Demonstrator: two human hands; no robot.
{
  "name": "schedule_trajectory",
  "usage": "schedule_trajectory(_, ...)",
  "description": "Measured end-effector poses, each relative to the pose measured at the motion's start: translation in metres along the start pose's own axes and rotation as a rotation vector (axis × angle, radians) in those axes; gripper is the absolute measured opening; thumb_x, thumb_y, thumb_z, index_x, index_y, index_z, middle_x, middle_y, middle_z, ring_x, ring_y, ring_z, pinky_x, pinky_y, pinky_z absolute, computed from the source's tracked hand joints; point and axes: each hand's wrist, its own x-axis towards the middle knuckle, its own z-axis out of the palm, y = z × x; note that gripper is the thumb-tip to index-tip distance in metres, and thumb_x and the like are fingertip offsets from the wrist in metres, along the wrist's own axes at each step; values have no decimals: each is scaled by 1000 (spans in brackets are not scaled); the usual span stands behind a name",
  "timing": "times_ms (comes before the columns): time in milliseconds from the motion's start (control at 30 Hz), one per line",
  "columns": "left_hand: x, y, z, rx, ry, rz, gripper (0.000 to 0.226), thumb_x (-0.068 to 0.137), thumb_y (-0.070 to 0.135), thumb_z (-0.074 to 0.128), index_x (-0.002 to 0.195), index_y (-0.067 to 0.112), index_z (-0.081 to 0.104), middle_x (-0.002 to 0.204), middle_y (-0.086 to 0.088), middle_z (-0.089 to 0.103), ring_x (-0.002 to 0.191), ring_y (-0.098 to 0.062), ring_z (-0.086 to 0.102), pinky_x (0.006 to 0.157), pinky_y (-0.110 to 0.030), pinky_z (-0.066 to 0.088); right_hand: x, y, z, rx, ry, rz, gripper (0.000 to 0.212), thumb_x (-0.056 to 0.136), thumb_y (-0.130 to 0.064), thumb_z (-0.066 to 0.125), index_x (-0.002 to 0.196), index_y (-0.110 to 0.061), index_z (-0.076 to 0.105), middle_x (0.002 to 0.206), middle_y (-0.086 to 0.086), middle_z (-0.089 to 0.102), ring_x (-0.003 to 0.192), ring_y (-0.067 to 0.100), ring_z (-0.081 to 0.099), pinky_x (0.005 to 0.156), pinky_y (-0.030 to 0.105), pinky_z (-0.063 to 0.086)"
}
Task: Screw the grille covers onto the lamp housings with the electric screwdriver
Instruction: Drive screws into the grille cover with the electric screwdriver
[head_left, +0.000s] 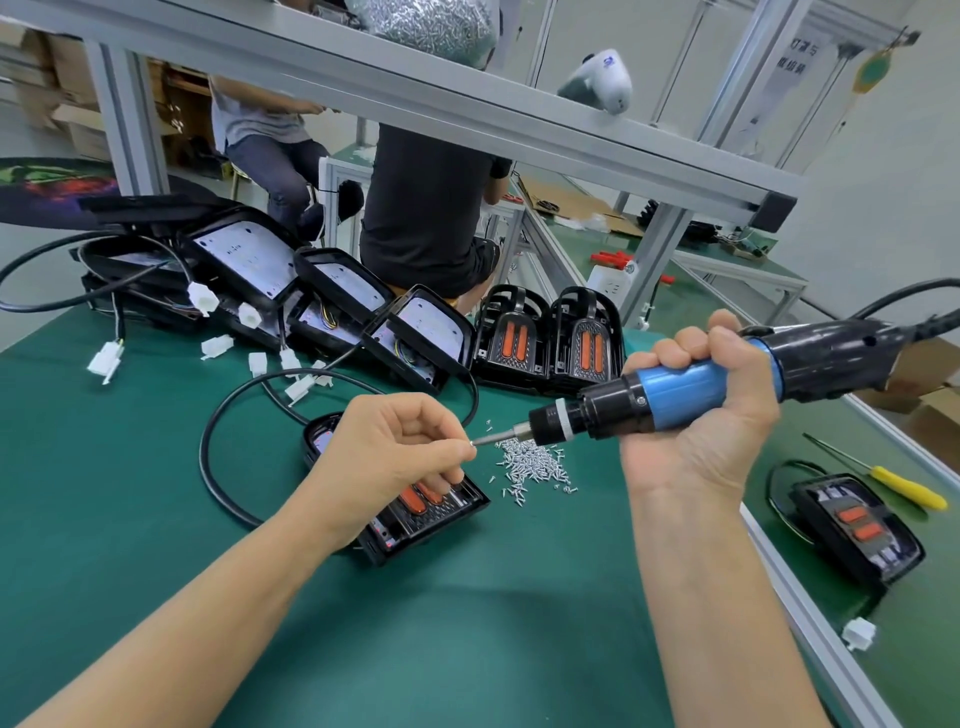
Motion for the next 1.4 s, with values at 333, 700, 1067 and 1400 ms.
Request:
schedule_trajectory(333,-2,1,6,-39,89,17,10,74,-10,70,72,0,71,63,-15,67,54,-15,62,54,-22,54,-1,4,-6,21,12,-35,13,76,-8,54,85,-17,57,61,-6,51,51,7,49,56,20,46)
schedule_trajectory(700,4,-8,-19,152,107,57,25,65,30,80,89,28,72,93,-2,71,75,-8,62,70,-20,53,0,9,-12,31,20,-55,14,79,-7,51,87,-17,57,62,-6,52,52,7,50,58,21,46)
schedule_trajectory(1067,33,-38,-76,419,310,-623,79,61,74,66,96,4,53,88,-17,49,70,-21,45,52,-28,40,1,16,-21,-91,21,-56,23,68,-7,55,87,-18,54,59,-6,49,51,8,47,58,21,45)
schedule_trajectory(1400,40,-50,-73,79,382,-649,53,57,23,87,102,1,68,115,-16,65,98,-31,58,83,-39,45,-2,24,-30,-222,7,-78,27,67,-4,54,89,-18,53,56,-6,46,52,9,44,59,23,44)
